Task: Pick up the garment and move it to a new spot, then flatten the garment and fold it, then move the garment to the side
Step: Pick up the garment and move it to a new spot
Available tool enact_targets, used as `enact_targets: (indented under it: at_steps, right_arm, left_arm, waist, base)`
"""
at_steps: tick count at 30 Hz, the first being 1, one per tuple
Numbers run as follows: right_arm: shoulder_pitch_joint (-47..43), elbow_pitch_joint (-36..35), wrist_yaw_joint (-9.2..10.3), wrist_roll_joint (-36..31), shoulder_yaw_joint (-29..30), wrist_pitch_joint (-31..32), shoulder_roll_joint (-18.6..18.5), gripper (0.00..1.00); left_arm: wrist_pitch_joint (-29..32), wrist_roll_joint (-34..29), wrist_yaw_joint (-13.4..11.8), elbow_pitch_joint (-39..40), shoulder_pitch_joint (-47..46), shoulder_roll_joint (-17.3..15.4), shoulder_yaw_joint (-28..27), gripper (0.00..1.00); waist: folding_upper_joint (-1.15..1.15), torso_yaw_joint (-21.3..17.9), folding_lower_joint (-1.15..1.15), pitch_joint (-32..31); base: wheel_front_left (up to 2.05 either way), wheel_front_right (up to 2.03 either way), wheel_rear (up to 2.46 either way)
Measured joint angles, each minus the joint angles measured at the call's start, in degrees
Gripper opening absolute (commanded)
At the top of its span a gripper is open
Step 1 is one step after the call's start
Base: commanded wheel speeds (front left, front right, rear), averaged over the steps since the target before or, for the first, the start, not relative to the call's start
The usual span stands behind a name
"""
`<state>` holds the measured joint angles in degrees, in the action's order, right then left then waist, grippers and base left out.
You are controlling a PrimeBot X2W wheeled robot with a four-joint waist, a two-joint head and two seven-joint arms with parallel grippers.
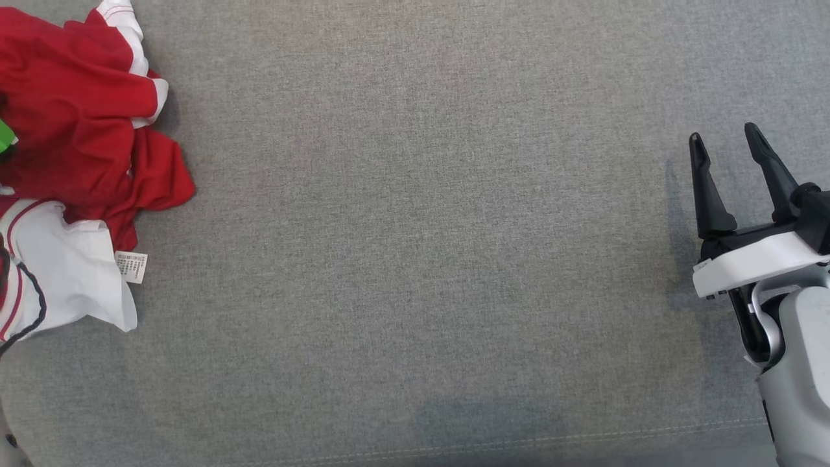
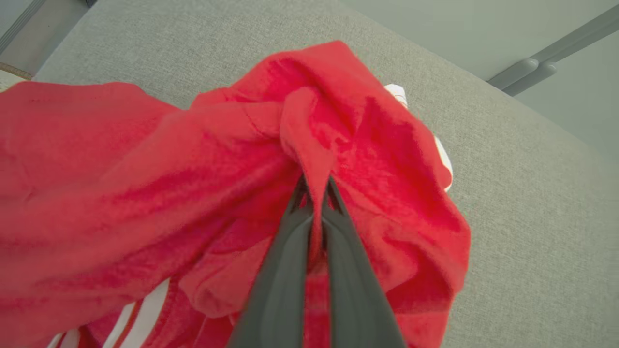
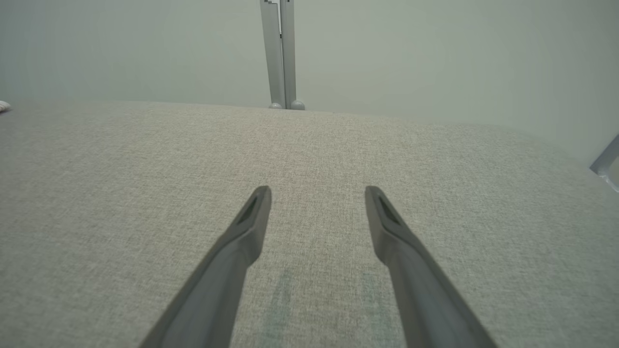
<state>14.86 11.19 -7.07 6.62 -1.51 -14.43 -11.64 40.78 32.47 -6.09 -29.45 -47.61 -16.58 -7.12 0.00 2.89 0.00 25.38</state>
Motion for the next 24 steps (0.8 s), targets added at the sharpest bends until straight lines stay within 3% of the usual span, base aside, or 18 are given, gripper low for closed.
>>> enact_targets:
  at_steps: [10,24]
  right_arm:
    - [-0.1,0.7,0.0,0.0,-0.6,0.0,0.5,1.0]
    - [-0.2,1.7,0.0,0.5,-2.6,0.0,3.4,1.0]
  left_arm:
    - [-3.0,1.3,3.1,2.6,-5.3,2.1,1.5,0.0]
    - [-3.3,6.1,10.0,6.3,-7.5,13.1,8.8,0.0]
  waist:
    - [0.0,1.0,0.0,-2.4]
    - [0.0,-0.3,0.0,-6.9]
  base:
    - [0.0,0.0,0.0]
    - [0.0,0.0,0.0]
